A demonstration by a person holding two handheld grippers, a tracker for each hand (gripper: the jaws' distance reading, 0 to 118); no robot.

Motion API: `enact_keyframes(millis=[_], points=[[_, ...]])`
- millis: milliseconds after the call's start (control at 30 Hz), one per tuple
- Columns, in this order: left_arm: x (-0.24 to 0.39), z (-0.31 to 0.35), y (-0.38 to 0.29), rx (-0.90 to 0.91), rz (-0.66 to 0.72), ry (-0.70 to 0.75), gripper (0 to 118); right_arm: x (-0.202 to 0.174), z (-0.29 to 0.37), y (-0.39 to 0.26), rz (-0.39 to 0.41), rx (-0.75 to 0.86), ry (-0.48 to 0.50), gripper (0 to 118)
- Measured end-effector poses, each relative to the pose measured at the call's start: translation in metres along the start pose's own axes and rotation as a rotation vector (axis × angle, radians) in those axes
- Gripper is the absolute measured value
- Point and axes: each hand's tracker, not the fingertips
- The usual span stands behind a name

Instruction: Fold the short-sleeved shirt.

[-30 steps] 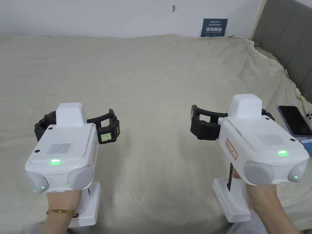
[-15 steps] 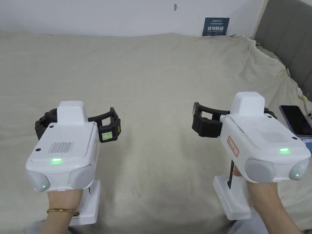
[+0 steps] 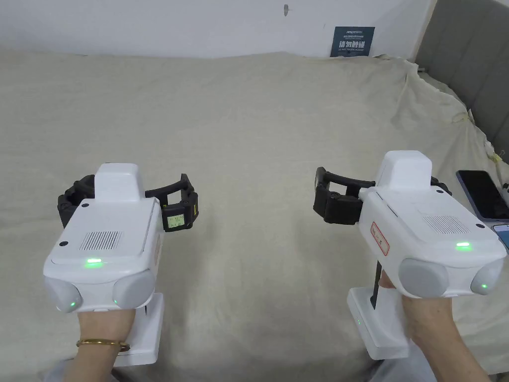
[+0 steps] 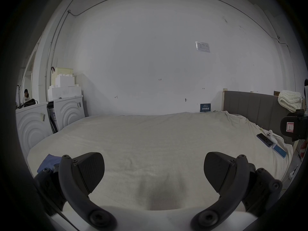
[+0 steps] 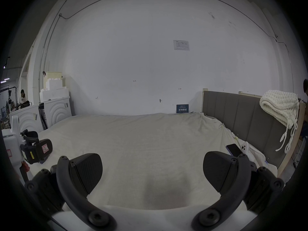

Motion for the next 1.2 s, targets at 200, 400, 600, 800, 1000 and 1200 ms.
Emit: enact_keyframes(millis=[200, 400, 600, 800, 1000, 1200], points=[[0.0020, 0.0002, 0.0005, 0.003, -0.009, -0.003, 118, 0.0015, 0.0005, -0.0002, -0.003, 0.002, -0.005, 118], [0.0030, -0.0011, 0.0002, -0.002, -0.010, -0.014, 118, 0.0043, -0.0001, -0.0024, -0.004, -0.001, -0.005, 118], [0.0044, -0.0010, 0.0001, -0.002, -0.016, -0.016, 118, 0.0028, 0.0011, -0.0027, -0.004, -0.002, 0.000, 118], [0.0060, -0.0009, 0.0008, -0.005, -0.018, -0.020, 118, -0.0010, 0.0042, -0.0005, 0.002, -0.002, 0.003, 118], [0.0066, 0.0000, 0.0010, -0.002, -0.028, -0.021, 118, 0.0002, 0.0042, -0.0003, -0.002, -0.002, 0.004, 118], [0.0072, 0.0007, 0.0007, -0.003, -0.029, -0.021, 118, 0.0024, 0.0020, -0.0018, 0.000, -0.002, 0.007, 118]])
